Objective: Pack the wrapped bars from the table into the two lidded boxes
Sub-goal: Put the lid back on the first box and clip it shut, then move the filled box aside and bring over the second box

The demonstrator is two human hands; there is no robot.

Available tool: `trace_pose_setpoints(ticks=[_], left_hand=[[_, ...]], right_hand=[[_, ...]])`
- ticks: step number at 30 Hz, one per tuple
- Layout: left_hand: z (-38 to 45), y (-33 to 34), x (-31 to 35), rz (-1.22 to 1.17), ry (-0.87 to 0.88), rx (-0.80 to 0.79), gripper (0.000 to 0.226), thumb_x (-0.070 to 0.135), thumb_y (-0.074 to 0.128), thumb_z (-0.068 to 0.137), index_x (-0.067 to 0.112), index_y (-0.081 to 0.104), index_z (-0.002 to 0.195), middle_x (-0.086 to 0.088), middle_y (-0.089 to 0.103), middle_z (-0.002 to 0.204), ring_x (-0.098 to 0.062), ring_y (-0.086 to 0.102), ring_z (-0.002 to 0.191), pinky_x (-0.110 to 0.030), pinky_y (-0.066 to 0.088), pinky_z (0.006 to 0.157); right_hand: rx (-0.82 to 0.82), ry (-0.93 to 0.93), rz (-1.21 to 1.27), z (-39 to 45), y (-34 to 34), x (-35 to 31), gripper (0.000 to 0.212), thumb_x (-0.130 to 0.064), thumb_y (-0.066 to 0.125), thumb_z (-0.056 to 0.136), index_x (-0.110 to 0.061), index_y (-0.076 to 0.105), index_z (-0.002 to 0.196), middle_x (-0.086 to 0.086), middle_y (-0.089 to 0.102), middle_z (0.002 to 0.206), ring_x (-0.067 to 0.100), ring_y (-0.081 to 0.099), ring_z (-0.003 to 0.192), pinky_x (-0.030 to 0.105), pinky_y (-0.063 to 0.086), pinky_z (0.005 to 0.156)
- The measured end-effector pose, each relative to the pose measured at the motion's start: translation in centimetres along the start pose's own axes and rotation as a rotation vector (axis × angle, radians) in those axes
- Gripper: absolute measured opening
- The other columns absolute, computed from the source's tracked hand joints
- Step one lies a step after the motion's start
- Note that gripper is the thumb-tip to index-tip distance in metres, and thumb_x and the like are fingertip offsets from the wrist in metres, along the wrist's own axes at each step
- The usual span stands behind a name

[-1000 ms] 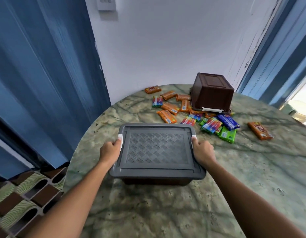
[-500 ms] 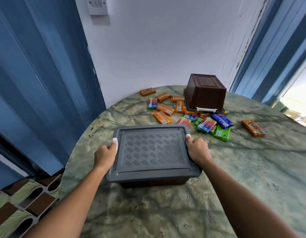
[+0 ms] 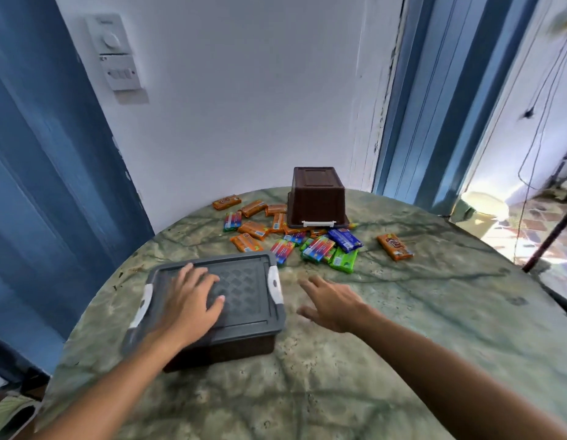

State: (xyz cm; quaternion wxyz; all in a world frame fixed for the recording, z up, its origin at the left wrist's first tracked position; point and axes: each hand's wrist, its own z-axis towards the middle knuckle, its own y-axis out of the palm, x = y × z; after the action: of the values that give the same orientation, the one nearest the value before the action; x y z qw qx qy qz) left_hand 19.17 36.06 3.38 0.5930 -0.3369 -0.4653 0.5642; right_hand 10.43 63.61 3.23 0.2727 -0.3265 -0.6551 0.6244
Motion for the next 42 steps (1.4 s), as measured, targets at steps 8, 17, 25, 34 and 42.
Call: trace_pose_setpoints(ticks=[8,17,25,34,42], left_hand=[[-1.9,0.2,14.8,0.077,-0.004,-0.072,0.05,0.045,0.054,0.078,0.015,0.064,0.117,-0.011,0.054,0.134,-0.036,0.033,0.136,-0.053,0.031,0.108],[-3.7,0.1,24.7,0.13,-0.085,-0.075,0.056,0.055,0.042,0.077,0.019,0.067,0.112,-0.01,0.058,0.129,-0.035,0.038,0.132,-0.051,0.035,0.102],[-0.8,4.6,29.3,0.146,-0.104,-0.081,0.055,0.051,0.041,0.072,0.015,0.069,0.104,-0.011,0.063,0.117,-0.036,0.049,0.12,-0.051,0.044,0.094],[5.1,11.6,35.7,0.043,-0.109,-0.144,0.046,0.048,0.046,0.073,0.021,0.065,0.105,-0.008,0.062,0.117,-0.034,0.049,0.121,-0.052,0.049,0.089],[8.8,13.5,41.1,0.099,-0.132,-0.158,0.049,0.043,0.057,0.073,0.021,0.064,0.116,-0.003,0.06,0.123,-0.03,0.051,0.122,-0.052,0.047,0.096]], right_hand=[[0.112,-0.187,-0.024,-7.4,-3.0,11.4,0.076,-0.047,0.057,0.09,-0.014,0.023,0.149,0.01,0.033,0.15,0.029,0.046,0.128,0.042,0.049,0.093],[0.112,-0.286,0.013,-11.8,-5.9,20.0,0.074,-0.043,0.057,0.09,-0.015,0.022,0.149,0.014,0.036,0.145,0.033,0.048,0.124,0.044,0.049,0.091],[0.089,-0.361,0.026,-9.9,-4.7,25.4,0.072,-0.039,0.059,0.09,-0.016,0.023,0.148,0.015,0.038,0.143,0.033,0.046,0.125,0.044,0.048,0.088],[0.008,-0.395,-0.029,-7.2,-4.3,36.6,0.069,-0.036,0.059,0.09,-0.015,0.027,0.147,0.015,0.037,0.143,0.035,0.049,0.122,0.047,0.049,0.088],[-0.026,-0.489,-0.078,-3.8,-4.7,45.1,0.068,-0.033,0.058,0.091,-0.015,0.025,0.148,0.017,0.034,0.147,0.036,0.049,0.123,0.045,0.051,0.083]])
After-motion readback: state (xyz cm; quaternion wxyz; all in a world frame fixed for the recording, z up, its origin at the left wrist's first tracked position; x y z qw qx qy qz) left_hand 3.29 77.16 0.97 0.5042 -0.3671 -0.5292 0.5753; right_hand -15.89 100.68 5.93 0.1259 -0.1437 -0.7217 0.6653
